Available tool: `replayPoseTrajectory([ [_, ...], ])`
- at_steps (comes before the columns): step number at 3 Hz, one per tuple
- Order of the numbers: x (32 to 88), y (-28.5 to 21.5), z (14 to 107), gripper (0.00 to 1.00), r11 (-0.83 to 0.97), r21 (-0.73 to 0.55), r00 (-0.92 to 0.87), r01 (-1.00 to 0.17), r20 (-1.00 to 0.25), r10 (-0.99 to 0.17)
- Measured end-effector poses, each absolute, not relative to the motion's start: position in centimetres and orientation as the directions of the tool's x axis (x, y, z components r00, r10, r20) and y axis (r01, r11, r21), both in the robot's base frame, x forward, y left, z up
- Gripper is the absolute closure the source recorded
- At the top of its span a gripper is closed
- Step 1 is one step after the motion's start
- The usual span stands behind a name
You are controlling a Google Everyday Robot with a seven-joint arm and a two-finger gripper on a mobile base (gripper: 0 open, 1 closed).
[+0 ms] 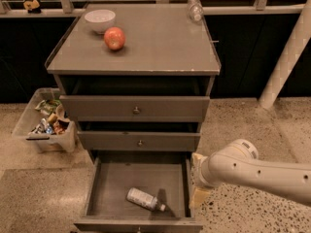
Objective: Pick blue plastic bottle from bottom drawer and place on counter
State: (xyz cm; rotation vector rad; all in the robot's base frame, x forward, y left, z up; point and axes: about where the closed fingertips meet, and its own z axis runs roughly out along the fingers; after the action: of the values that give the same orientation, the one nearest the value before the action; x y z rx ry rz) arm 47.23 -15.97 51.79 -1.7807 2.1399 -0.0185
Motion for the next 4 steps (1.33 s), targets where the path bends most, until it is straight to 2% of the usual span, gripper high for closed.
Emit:
replayPoseTrajectory([
  [1,49.8,-15.0,50.3,0.0,0.194,-0.227,-0.118,-0.954,-0.311,-0.943],
  [2,50.4,-15.4,49.3,0.0,0.197,-0.212,-0.128,-0.957,-0.301,-0.945],
  [3,53.4,-15.0,46.8,0.0,0.181,-0.197,-0.107,-0.964,-0.337,-0.935],
  [4,59.1,-13.7,44.7,0.0,0.115,-0.243,-0.018,-0.963,-0.368,-0.93],
])
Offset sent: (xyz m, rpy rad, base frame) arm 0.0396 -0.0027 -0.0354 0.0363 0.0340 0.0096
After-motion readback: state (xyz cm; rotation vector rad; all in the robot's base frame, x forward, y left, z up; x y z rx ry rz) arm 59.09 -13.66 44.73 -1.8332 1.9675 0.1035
